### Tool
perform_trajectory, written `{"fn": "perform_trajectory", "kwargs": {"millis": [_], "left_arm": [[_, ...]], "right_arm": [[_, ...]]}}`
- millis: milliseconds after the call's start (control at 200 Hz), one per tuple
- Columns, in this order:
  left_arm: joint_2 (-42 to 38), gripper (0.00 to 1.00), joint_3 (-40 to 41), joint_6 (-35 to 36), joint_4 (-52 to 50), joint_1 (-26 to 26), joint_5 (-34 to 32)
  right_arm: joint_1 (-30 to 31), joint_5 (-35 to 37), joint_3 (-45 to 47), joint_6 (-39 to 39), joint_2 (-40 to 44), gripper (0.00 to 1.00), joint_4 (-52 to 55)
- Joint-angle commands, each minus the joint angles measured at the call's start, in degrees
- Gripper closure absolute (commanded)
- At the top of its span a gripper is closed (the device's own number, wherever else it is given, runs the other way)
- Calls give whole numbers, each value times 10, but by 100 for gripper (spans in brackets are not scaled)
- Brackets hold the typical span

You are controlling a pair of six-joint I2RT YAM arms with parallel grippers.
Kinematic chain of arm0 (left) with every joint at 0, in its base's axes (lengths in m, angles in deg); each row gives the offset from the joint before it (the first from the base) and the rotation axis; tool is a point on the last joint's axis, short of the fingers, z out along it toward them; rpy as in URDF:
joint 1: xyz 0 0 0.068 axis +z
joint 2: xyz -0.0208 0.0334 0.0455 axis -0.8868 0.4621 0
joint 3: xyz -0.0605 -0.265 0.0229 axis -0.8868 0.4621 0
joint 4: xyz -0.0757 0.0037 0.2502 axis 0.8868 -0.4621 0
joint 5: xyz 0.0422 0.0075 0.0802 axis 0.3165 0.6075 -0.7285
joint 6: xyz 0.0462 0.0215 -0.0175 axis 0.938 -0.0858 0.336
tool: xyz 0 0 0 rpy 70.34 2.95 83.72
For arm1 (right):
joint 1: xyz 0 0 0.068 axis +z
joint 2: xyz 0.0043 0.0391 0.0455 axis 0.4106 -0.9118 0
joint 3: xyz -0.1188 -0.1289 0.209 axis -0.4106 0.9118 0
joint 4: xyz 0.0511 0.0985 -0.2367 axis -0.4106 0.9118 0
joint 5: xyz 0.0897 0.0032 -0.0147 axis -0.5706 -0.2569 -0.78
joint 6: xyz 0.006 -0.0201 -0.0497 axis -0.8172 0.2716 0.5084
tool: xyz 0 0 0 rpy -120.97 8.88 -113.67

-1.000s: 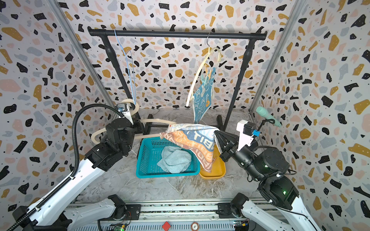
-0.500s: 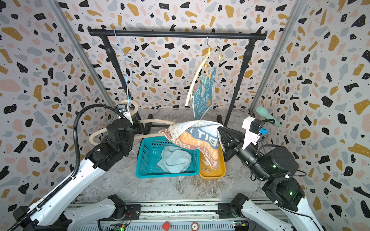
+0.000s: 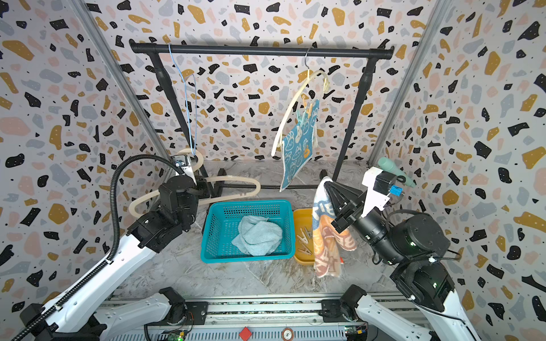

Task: Remove the clothespins securing towels to the hanger
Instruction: Remove the towel from the hanger.

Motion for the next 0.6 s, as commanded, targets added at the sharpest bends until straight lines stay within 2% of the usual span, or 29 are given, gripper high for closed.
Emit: {"fn": "perform_trajectory", "kwargs": {"millis": [0, 596], "left_arm": [[-17, 100, -15, 5, 19, 4, 2], [-70, 100, -81, -25, -18, 4, 55]], "right_arm": [[0, -9, -21, 11, -15, 100, -2], [0, -98, -20, 5, -80, 100, -37]]}}
